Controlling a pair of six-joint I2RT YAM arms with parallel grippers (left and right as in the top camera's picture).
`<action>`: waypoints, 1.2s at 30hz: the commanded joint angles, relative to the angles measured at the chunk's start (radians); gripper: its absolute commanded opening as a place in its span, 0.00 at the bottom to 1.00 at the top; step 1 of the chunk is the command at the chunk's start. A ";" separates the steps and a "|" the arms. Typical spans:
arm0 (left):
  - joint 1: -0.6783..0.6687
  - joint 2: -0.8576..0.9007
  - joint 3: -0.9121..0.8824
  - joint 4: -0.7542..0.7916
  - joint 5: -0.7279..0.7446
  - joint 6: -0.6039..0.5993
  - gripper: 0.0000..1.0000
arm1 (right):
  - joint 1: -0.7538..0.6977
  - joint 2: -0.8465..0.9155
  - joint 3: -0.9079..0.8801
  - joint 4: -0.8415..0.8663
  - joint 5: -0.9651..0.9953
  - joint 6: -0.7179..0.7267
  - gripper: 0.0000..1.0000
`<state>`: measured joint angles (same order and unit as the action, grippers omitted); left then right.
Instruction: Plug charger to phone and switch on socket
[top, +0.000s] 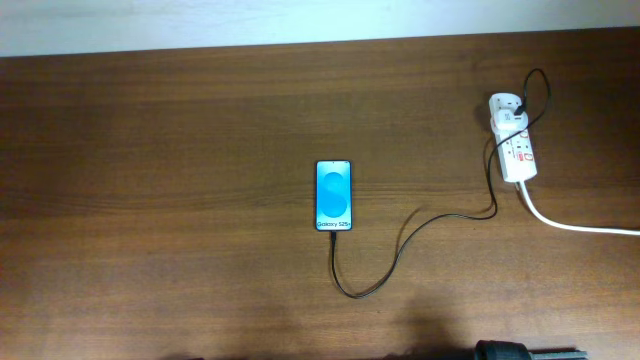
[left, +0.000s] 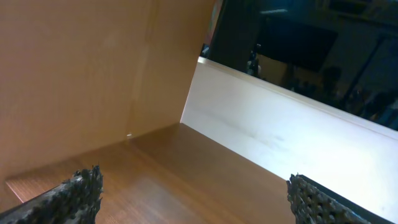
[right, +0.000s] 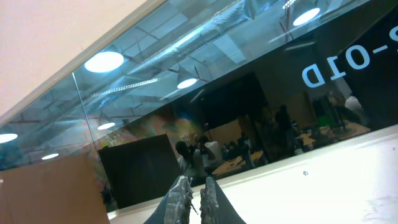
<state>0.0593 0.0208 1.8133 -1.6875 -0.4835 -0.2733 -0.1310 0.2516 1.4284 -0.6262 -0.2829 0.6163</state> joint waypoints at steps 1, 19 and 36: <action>0.000 -0.013 0.002 0.000 -0.004 -0.003 0.99 | 0.005 -0.011 -0.002 0.002 -0.013 -0.011 0.11; 0.000 -0.013 0.002 0.000 -0.004 -0.003 0.99 | 0.012 -0.231 0.212 -0.124 0.101 -0.175 0.09; 0.001 -0.013 0.002 0.000 -0.004 -0.003 0.99 | 0.051 -0.245 -0.022 -0.015 0.303 -0.212 0.98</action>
<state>0.0593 0.0208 1.8133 -1.6871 -0.4839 -0.2733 -0.0906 0.0071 1.5318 -0.6041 0.0051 0.4084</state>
